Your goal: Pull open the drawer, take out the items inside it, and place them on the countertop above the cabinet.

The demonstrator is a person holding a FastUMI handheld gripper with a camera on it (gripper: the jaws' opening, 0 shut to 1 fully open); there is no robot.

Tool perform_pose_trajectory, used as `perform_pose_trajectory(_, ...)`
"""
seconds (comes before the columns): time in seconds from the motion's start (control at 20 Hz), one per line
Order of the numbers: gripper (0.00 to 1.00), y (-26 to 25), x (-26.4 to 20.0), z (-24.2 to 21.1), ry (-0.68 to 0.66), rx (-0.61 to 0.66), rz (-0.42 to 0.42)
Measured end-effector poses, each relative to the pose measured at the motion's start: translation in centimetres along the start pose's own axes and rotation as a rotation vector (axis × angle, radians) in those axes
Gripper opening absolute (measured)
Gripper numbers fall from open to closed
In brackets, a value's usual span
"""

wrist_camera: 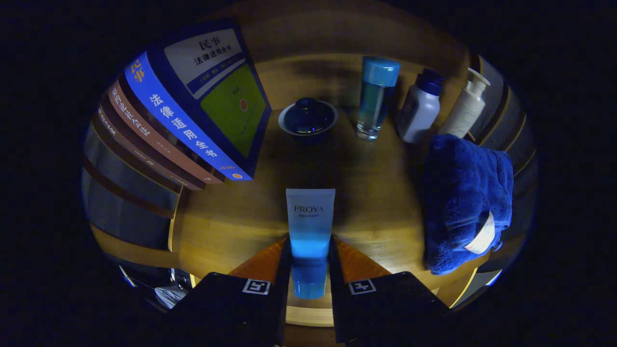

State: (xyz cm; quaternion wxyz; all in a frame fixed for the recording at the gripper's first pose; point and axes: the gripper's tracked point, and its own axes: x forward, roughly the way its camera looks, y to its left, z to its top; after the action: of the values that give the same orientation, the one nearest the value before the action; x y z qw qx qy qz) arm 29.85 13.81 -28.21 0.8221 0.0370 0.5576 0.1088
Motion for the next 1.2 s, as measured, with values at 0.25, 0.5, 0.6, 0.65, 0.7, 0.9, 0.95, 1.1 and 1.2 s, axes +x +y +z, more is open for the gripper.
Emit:
perform_pose_trajectory(0.25,0.5,-0.1,0.1,-0.5,0.006,0.006,0.002)
perform_pose_trajectory(0.5,0.91,-0.7,-1.1,-0.1,-0.051,0.036,0.016)
perform_pose_trajectory(0.6,1.0,-1.2,-2.5,0.3,-0.091,0.047,0.005)
perform_pose_trajectory(0.65,1.0,-1.2,-2.7,0.4,-0.116,0.053,0.006)
perform_pose_trajectory(0.7,1.0,-1.4,-3.6,0.4,-0.15,0.053,0.002)
perform_pose_trajectory(0.9,1.0,-1.7,-7.4,-0.5,-0.292,0.059,-0.02)
perform_pose_trajectory(0.95,1.0,-1.4,-8.5,-0.6,-0.347,0.063,-0.014)
perform_pose_trajectory(1.1,1.0,-1.0,-12.2,-1.0,-0.533,0.068,-0.02)
perform_pose_trajectory(1.2,1.0,-0.2,-15.2,-1.7,-0.662,0.072,-0.024)
